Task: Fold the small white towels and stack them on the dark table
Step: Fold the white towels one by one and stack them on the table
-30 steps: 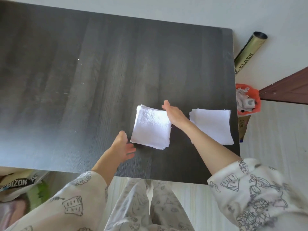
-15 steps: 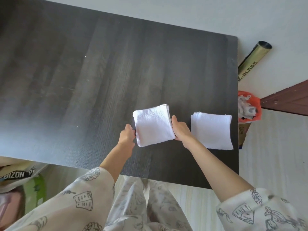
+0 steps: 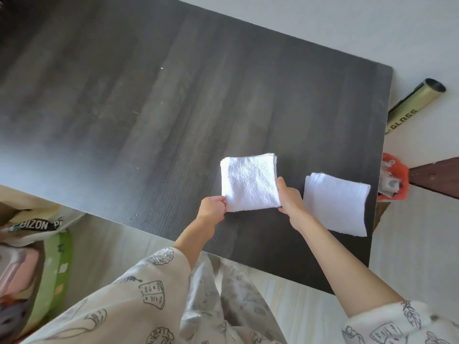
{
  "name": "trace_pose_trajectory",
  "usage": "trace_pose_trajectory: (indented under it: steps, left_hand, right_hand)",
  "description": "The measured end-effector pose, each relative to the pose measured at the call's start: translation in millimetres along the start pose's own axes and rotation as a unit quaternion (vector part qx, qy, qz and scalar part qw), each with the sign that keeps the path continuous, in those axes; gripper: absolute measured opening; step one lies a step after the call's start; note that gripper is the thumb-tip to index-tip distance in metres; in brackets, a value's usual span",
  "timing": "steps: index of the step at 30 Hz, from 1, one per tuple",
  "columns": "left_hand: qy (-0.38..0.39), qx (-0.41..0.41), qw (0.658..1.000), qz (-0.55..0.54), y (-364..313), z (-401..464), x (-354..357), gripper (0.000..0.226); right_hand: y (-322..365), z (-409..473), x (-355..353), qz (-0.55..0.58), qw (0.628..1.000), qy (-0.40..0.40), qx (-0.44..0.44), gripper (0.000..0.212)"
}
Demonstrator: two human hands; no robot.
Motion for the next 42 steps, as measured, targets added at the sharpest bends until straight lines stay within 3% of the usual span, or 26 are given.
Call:
trace_pose_trajectory:
  steps: [9, 18, 23, 34, 42]
  left_hand:
    - [0.008, 0.046, 0.999, -0.013, -9, -12, 6, 0.043]
    - [0.044, -0.009, 0.990, -0.130, 5, -7, 4, 0.044]
    - [0.013, -0.034, 0.984, -0.176, 11, -1, -2, 0.039]
    - [-0.051, 0.019, 0.998, -0.024, 7, 8, -9, 0.037]
    - [0.004, -0.011, 0.999, -0.038, -1, 9, -5, 0.046]
  right_hand:
    - [7, -7, 1, -0.009, 1.000, -0.024, -0.016, 0.055]
    - [7, -10, 1, 0.009, 1.000, -0.023, -0.006, 0.055]
    - [7, -10, 1, 0.018, 1.000, -0.018, -0.007, 0.054]
    - [2, -2, 0, 0.028, 0.999, -0.014, -0.008, 0.053]
    - [0, 4, 3, 0.058, 0.998, 0.006, 0.008, 0.054]
Point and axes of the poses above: each hand's wrist, its own z-axis towards the middle knuckle, its own x-axis out of the palm, y = z × x, the point moved 10 cm from there along z, towards the middle knuckle, and after that the axes turned 13 degrees about z, right-handed, at the moved point
